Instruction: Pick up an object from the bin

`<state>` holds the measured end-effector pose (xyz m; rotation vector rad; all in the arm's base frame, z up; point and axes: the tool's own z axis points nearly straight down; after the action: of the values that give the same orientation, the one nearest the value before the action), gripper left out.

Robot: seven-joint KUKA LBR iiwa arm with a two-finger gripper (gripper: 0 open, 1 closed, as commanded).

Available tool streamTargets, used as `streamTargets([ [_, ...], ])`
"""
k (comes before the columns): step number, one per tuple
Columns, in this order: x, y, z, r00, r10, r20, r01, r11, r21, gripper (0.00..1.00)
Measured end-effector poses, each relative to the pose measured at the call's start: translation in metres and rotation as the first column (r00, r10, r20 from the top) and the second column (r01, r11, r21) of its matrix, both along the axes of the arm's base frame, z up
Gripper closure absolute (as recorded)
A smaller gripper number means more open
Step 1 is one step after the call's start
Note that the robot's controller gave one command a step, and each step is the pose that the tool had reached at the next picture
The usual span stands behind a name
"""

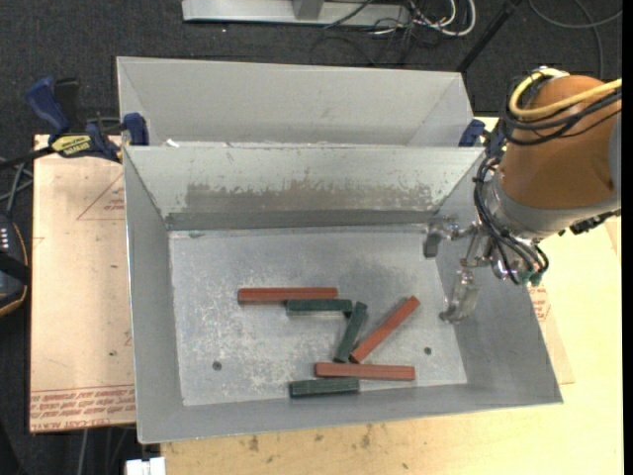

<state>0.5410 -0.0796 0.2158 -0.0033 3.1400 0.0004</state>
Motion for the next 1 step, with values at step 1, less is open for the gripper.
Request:
streamTargets([
  [1, 0.0000, 0.0000, 0.0000, 1.000, 0.000, 0.000, 0.000, 1.000, 0.000, 0.00],
])
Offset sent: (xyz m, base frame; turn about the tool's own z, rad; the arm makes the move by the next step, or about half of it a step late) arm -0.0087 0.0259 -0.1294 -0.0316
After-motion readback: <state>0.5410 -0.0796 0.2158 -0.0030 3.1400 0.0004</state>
